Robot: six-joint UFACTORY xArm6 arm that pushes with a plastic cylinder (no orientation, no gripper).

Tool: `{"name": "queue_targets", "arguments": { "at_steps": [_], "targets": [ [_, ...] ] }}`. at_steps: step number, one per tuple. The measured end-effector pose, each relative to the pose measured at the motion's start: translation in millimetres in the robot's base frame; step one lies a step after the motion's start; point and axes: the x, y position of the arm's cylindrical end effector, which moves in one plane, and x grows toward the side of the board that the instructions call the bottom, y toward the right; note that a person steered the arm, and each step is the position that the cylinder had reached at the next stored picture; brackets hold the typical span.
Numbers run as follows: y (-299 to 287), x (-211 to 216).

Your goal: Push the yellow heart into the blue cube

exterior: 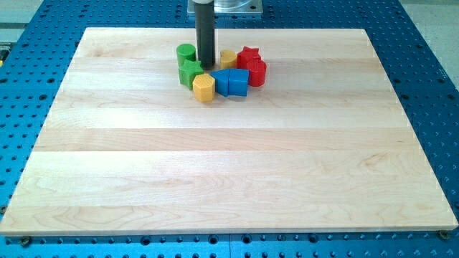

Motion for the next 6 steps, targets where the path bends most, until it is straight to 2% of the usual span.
{"name": "queue_targets", "arguments": {
  "at_steps": [1,3,4,5,6],
  "targets": [
    [27.1,-33.6],
    [28.8,57.6],
    [34.5,21.6],
    [34.5,-40.2],
    [49.8,-17.1]
  ]
}}
